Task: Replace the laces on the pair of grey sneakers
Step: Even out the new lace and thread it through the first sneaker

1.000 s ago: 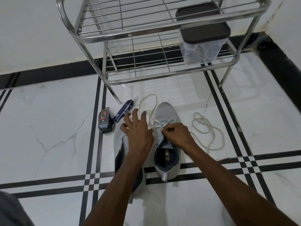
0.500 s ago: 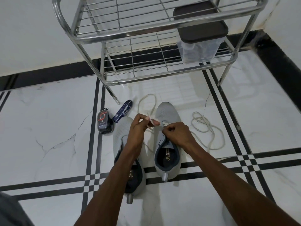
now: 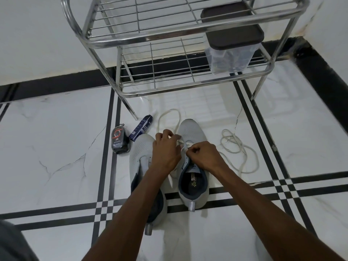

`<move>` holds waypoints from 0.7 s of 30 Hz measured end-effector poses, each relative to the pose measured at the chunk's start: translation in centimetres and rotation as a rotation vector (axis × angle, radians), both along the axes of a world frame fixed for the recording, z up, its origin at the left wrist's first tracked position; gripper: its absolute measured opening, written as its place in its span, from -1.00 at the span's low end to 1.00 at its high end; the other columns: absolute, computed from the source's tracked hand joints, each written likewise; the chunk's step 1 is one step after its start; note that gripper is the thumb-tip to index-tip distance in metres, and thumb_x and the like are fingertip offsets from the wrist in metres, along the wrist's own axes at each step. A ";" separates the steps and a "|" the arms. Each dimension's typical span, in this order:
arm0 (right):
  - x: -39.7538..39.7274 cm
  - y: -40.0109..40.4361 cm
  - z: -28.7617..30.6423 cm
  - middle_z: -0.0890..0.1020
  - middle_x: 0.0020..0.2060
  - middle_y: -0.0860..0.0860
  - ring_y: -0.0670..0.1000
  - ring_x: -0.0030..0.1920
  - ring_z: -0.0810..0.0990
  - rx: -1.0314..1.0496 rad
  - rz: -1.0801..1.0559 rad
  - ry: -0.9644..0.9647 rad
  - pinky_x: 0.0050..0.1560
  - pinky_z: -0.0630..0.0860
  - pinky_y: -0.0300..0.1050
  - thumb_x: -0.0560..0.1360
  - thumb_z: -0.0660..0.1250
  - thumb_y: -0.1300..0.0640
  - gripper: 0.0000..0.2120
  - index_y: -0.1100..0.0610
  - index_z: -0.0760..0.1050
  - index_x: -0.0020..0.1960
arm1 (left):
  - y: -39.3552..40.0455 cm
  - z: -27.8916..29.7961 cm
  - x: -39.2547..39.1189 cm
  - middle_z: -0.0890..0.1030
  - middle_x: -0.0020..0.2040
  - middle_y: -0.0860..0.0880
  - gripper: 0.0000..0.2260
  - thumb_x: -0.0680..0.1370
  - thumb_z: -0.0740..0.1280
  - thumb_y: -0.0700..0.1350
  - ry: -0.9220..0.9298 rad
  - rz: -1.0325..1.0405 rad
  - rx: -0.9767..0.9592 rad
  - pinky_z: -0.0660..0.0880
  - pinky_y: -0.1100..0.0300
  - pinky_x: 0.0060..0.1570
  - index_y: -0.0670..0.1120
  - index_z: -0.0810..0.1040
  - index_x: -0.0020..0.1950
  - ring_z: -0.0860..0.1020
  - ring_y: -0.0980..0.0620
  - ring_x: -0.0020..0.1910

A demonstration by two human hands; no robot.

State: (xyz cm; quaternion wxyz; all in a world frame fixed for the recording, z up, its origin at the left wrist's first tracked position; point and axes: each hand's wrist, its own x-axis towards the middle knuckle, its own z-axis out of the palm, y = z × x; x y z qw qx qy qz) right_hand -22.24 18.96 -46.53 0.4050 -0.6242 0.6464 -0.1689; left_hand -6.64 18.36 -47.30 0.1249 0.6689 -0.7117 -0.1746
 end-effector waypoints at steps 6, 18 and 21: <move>-0.4 -0.8 0.3 0.69 -0.31 -0.03 -0.03 -0.20 0.65 0.048 0.064 0.088 -0.17 0.54 -0.17 0.52 0.36 0.06 -0.76 0.14 0.69 -0.25 | 0.1 0.1 0.5 0.46 0.22 -0.05 -0.72 0.65 0.22 0.07 -0.105 0.084 0.142 0.22 -0.07 0.22 -0.08 0.64 0.05 0.30 -0.14 0.31; 1.7 -5.4 5.0 0.69 -0.30 -0.03 -0.13 -0.35 0.57 0.216 0.381 -0.204 -0.36 0.45 -0.31 0.62 0.30 0.10 -0.82 0.02 0.67 -0.05 | 0.4 9.8 6.3 0.54 -0.30 0.07 -0.69 0.69 0.21 -0.03 0.608 0.292 0.038 0.41 0.22 0.00 -0.13 0.52 -0.20 0.50 0.35 -0.30; 0.3 -7.2 3.6 0.71 -0.05 0.12 0.06 -0.04 0.67 0.117 -0.015 -0.090 -0.15 0.50 -0.26 0.54 0.30 0.29 -0.76 0.13 0.64 0.14 | 0.2 9.1 9.2 0.52 -0.36 0.06 -0.63 0.65 0.15 0.14 0.549 0.297 0.057 0.34 -0.03 0.02 -0.03 0.47 -0.26 0.48 0.11 -0.32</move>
